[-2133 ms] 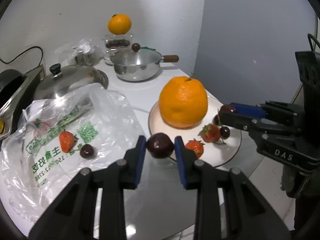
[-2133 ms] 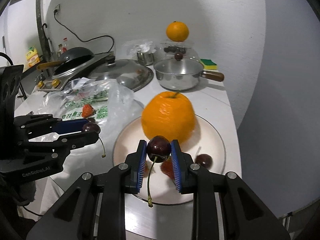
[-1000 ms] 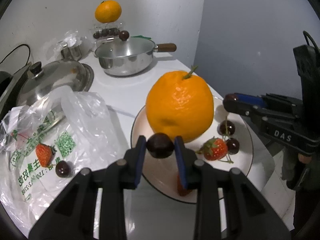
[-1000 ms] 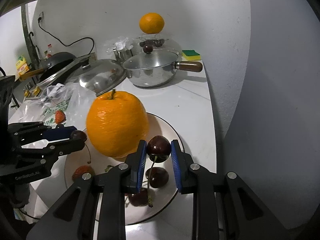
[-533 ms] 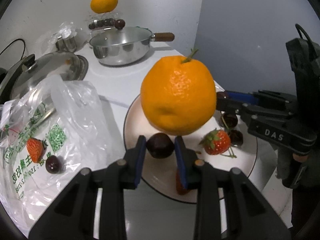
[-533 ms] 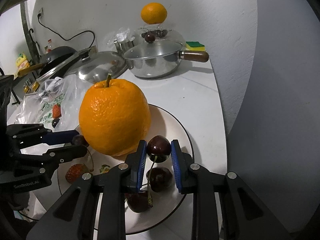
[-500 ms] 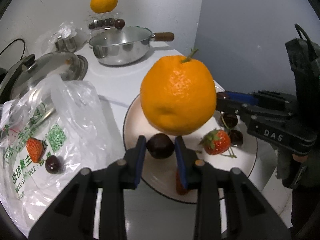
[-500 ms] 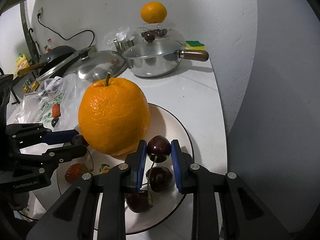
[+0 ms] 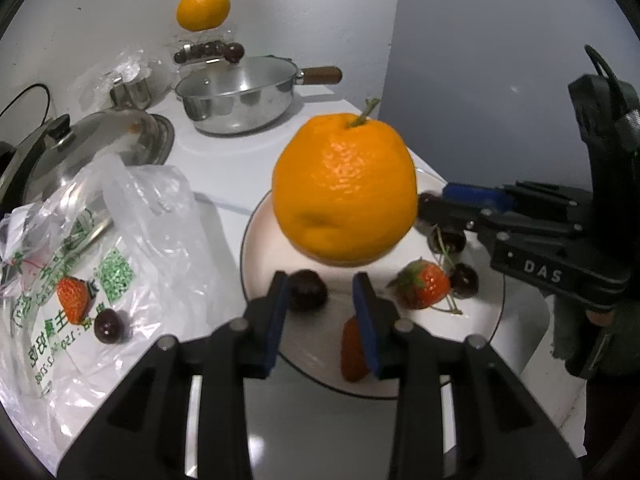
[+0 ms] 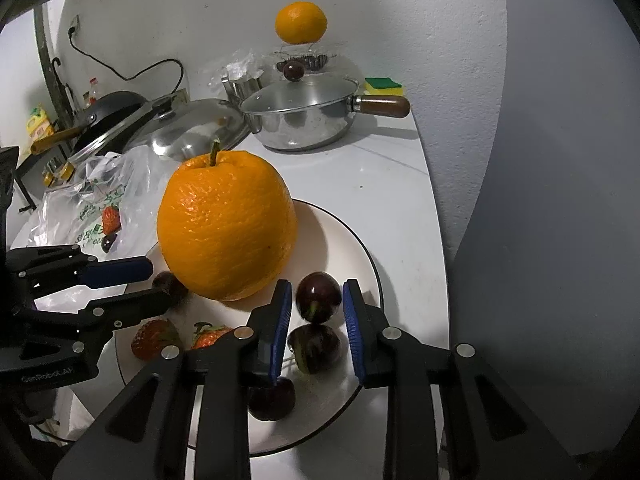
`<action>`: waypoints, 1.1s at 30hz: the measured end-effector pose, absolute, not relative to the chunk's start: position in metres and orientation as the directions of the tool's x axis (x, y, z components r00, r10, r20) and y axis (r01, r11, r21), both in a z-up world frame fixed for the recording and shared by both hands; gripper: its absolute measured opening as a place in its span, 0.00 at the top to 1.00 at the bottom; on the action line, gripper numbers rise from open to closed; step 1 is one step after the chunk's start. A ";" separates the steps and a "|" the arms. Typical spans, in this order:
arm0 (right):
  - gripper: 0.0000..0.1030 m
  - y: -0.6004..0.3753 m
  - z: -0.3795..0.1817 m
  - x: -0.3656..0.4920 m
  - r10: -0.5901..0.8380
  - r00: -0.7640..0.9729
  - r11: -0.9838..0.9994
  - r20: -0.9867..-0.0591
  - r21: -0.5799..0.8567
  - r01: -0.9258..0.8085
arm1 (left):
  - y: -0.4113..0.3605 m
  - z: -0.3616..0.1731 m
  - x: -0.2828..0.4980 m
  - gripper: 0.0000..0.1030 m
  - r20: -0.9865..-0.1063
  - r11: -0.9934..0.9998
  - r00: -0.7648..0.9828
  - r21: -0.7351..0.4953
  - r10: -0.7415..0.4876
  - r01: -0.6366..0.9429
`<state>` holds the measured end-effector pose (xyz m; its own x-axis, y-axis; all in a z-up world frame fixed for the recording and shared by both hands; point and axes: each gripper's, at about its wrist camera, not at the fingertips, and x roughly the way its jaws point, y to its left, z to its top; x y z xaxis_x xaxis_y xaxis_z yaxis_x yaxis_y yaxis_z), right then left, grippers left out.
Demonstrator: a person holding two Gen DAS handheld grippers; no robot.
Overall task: Organize fruits
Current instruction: 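Open the right tool to drop the cherry on the plate while the left tool releases its cherry, then move both open tools back over the fruit bag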
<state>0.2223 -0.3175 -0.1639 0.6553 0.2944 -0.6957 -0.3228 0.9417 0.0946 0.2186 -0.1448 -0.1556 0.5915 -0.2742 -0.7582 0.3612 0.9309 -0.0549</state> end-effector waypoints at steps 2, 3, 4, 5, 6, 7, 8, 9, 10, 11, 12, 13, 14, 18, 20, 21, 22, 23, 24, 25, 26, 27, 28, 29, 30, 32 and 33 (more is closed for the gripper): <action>0.64 -0.318 -0.162 0.220 0.290 0.661 0.944 -0.692 0.093 -0.317 | -0.143 -0.154 0.217 0.66 -0.756 0.933 0.596 -0.052 -0.270 0.357; 0.64 -0.318 -0.161 0.219 0.290 0.663 0.944 -0.690 0.095 -0.315 | -0.143 -0.153 0.215 0.66 -0.755 0.933 0.598 -0.050 -0.269 0.356; 0.64 -0.318 -0.159 0.218 0.289 0.665 0.945 -0.689 0.093 -0.315 | -0.142 -0.152 0.214 0.66 -0.752 0.933 0.602 -0.049 -0.269 0.356; 0.64 -0.318 -0.158 0.216 0.286 0.668 0.946 -0.687 0.089 -0.313 | -0.142 -0.150 0.213 0.66 -0.750 0.934 0.605 -0.047 -0.268 0.355; 0.64 -0.318 -0.156 0.215 0.286 0.670 0.946 -0.686 0.088 -0.313 | -0.141 -0.149 0.211 0.66 -0.748 0.935 0.609 -0.044 -0.265 0.353; 0.63 -0.317 -0.155 0.213 0.283 0.672 0.946 -0.684 0.085 -0.313 | -0.140 -0.148 0.209 0.66 -0.745 0.936 0.614 -0.041 -0.262 0.349; 0.63 -0.316 -0.154 0.212 0.281 0.674 0.947 -0.683 0.082 -0.312 | -0.139 -0.147 0.208 0.66 -0.743 0.937 0.616 -0.042 -0.262 0.348; 0.63 -0.316 -0.152 0.210 0.280 0.676 0.947 -0.681 0.081 -0.311 | -0.138 -0.145 0.206 0.66 -0.740 0.937 0.619 -0.043 -0.263 0.347; 0.63 -0.315 -0.151 0.208 0.278 0.679 0.948 -0.680 0.079 -0.309 | -0.137 -0.144 0.204 0.65 -0.737 0.938 0.623 -0.041 -0.260 0.344; 0.63 -0.315 -0.150 0.206 0.275 0.680 0.949 -0.679 0.077 -0.307 | -0.137 -0.142 0.203 0.65 -0.735 0.939 0.627 -0.038 -0.258 0.341; 0.63 -0.315 -0.148 0.204 0.273 0.683 0.949 -0.678 0.075 -0.305 | -0.135 -0.141 0.201 0.65 -0.733 0.940 0.631 -0.036 -0.256 0.339; 0.63 -0.314 -0.147 0.203 0.272 0.684 0.950 -0.677 0.074 -0.304 | -0.134 -0.140 0.199 0.65 -0.730 0.940 0.633 -0.037 -0.257 0.339; 0.63 -0.314 -0.146 0.201 0.270 0.685 0.950 -0.676 0.073 -0.303 | -0.133 -0.139 0.197 0.65 -0.727 0.939 0.635 -0.039 -0.261 0.340; 0.63 -0.313 -0.140 0.191 0.267 0.694 0.952 -0.669 0.070 -0.298 | -0.128 -0.131 0.188 0.33 -0.708 0.937 0.648 -0.056 -0.281 0.344; 0.63 -0.312 -0.137 0.187 0.264 0.698 0.953 -0.665 0.067 -0.296 | -0.123 -0.126 0.183 0.25 -0.690 0.936 0.658 -0.083 -0.302 0.343; 0.63 -0.312 -0.135 0.186 0.262 0.700 0.953 -0.664 0.066 -0.295 | -0.121 -0.122 0.180 0.25 -0.683 0.936 0.663 -0.090 -0.307 0.340; 0.63 -0.311 -0.134 0.184 0.261 0.703 0.954 -0.661 0.065 -0.293 | -0.120 -0.121 0.178 0.25 -0.680 0.937 0.666 -0.088 -0.305 0.339; 0.63 -0.311 -0.133 0.182 0.260 0.705 0.954 -0.659 0.064 -0.293 | -0.119 -0.119 0.176 0.25 -0.679 0.937 0.669 -0.085 -0.304 0.339; 0.63 -0.310 -0.131 0.180 0.259 0.708 0.954 -0.657 0.062 -0.292 | -0.118 -0.118 0.173 0.25 -0.678 0.937 0.670 -0.083 -0.302 0.339; 0.63 -0.309 -0.130 0.178 0.257 0.711 0.955 -0.654 0.059 -0.291 | -0.117 -0.117 0.172 0.25 -0.677 0.938 0.671 -0.083 -0.302 0.338; 0.63 -0.309 -0.129 0.176 0.257 0.713 0.955 -0.652 0.058 -0.290 | -0.115 -0.116 0.170 0.25 -0.677 0.938 0.672 -0.084 -0.301 0.336; 0.63 -0.308 -0.128 0.174 0.256 0.715 0.955 -0.651 0.057 -0.291 | -0.114 -0.115 0.168 0.25 -0.676 0.939 0.673 -0.085 -0.301 0.334; 0.63 -0.307 -0.126 0.172 0.255 0.716 0.955 -0.649 0.056 -0.290 | -0.111 -0.114 0.166 0.25 -0.674 0.940 0.675 -0.085 -0.299 0.331; 0.63 -0.305 -0.125 0.170 0.254 0.718 0.955 -0.648 0.054 -0.290 | -0.109 -0.113 0.164 0.25 -0.672 0.940 0.677 -0.087 -0.299 0.329; 0.63 -0.303 -0.124 0.169 0.255 0.718 0.955 -0.647 0.053 -0.291 | -0.106 -0.111 0.161 0.25 -0.670 0.941 0.680 -0.089 -0.299 0.326; 0.63 -0.299 -0.123 0.165 0.255 0.719 0.954 -0.647 0.048 -0.296 | -0.102 -0.110 0.158 0.25 -0.666 0.943 0.685 -0.089 -0.296 0.321; 0.63 -0.297 -0.123 0.163 0.257 0.718 0.953 -0.647 0.047 -0.298 | -0.100 -0.109 0.157 0.25 -0.664 0.944 0.688 -0.090 -0.294 0.317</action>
<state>0.1631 -0.2968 -0.1226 0.7183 0.2567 -0.6466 -0.2980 0.9534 0.0474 0.1570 -0.0996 -0.1088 0.6876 -0.2942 -0.6638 0.3168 0.9442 -0.0903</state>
